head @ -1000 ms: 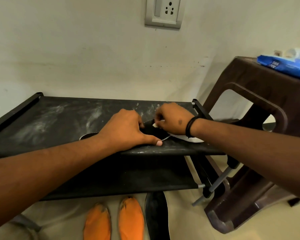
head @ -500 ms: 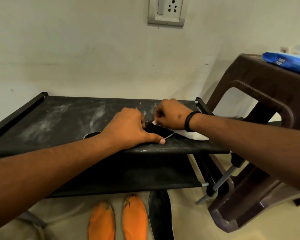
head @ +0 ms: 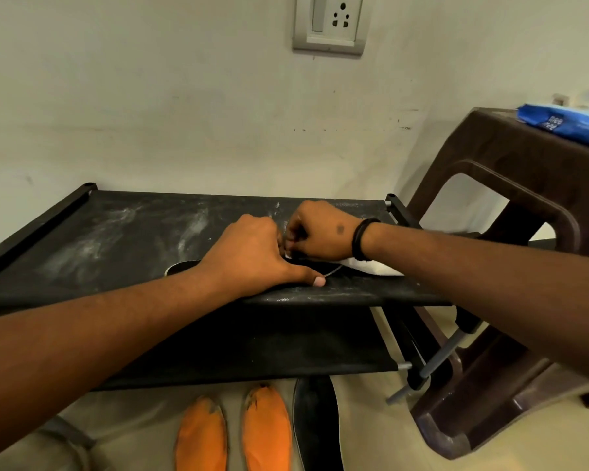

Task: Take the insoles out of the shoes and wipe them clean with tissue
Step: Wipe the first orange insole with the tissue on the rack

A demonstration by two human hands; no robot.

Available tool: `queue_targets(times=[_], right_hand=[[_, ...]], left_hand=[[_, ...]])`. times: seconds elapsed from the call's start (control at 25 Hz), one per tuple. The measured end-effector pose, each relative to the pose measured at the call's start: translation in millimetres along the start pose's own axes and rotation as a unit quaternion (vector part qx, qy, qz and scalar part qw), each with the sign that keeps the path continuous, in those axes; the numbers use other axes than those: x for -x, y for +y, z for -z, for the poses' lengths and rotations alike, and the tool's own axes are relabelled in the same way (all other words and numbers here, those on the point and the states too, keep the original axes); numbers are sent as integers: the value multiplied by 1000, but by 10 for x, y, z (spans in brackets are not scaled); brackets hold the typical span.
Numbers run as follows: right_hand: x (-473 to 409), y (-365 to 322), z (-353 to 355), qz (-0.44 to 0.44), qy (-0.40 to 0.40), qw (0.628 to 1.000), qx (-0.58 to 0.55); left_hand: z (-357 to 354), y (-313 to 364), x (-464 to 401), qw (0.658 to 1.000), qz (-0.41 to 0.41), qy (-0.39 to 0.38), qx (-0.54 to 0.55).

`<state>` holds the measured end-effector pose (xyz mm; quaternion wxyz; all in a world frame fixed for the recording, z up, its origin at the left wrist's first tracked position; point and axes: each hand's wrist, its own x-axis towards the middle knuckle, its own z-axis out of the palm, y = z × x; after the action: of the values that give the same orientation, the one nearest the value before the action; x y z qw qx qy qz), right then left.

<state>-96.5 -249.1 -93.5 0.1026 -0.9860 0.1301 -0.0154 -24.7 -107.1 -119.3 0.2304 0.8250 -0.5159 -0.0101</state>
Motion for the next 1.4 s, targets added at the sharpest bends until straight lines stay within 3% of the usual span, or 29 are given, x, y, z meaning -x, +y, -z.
queue_targets(times=[0.36, 0.52, 0.88, 1.0, 1.16, 1.28, 1.4], right_hand=[[-2, -67, -51, -6, 24, 1000, 11], [-6, -44, -52, 2, 6, 999, -48], [-35, 71, 15, -4, 15, 1000, 26], [14, 93, 19, 16, -25, 1000, -7], [45, 216, 10, -21, 39, 998, 42], [76, 202, 11, 7, 1, 1000, 21], [78, 284, 75, -29, 28, 998, 39]], left_hand=[[38, 33, 22, 1000, 10, 6, -12], [48, 37, 22, 1000, 22, 5, -13], [37, 38, 22, 1000, 20, 3, -16], [39, 28, 25, 1000, 14, -5, -22], [30, 23, 3, 999, 19, 7, -25], [27, 28, 7, 999, 15, 6, -33], [29, 22, -2, 999, 10, 7, -31]])
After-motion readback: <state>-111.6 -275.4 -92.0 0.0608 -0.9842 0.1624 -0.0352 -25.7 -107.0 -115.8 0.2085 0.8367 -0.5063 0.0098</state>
